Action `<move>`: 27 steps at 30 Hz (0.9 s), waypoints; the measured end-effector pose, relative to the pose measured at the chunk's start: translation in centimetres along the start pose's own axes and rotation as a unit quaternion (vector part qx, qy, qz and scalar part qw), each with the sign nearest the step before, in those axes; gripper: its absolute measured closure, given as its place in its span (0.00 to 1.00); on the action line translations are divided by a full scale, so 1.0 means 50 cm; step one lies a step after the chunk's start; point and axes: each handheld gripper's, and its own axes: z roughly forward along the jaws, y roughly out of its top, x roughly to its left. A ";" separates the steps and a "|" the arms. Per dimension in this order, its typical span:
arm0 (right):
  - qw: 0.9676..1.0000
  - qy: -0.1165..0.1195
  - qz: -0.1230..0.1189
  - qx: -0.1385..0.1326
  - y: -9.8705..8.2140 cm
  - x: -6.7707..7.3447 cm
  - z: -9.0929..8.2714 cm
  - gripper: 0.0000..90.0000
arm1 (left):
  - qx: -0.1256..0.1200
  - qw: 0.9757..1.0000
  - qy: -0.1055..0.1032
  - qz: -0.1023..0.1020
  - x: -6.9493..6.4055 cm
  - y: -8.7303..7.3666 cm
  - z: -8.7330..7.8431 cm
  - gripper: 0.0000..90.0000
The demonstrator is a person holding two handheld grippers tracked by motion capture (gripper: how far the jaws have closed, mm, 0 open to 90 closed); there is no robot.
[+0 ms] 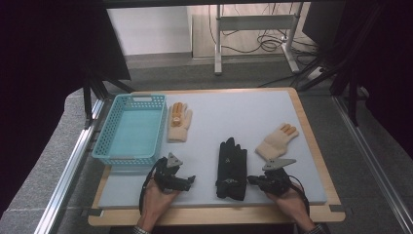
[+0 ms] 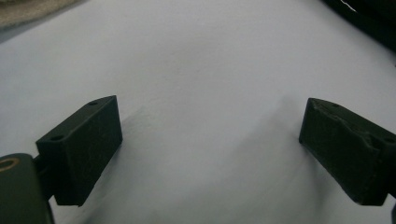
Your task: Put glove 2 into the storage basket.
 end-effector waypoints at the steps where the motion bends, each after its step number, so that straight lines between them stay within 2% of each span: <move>1: 1.000 0.000 0.000 0.000 0.000 0.000 0.000 0.98 | 0.001 1.000 0.000 0.001 0.002 -0.001 -0.002 0.07; 7: 1.000 0.012 -0.007 0.000 0.008 0.018 0.025 0.98 | 0.006 1.000 0.011 -0.002 0.014 -0.008 -0.008 0.03; 15: 1.000 0.020 -0.018 -0.002 0.029 0.040 0.058 0.98 | 0.015 1.000 0.007 -0.002 0.032 -0.014 -0.014 0.02; 17: 1.000 0.019 -0.023 -0.004 0.036 0.045 0.068 0.98 | 0.019 1.000 0.002 0.003 0.037 -0.014 -0.016 0.02; 20: 0.999 0.016 -0.030 -0.006 0.053 0.057 0.091 0.98 | 0.010 1.000 -0.005 0.010 0.041 -0.019 -0.017 0.02; 23: 0.999 0.013 -0.032 -0.007 0.063 0.063 0.104 0.98 | 0.008 1.000 -0.005 0.008 0.040 -0.020 -0.017 0.02; 27: 0.999 0.003 -0.046 -0.009 0.080 0.075 0.127 0.98 | 0.006 1.000 0.001 0.003 0.037 -0.020 -0.015 0.02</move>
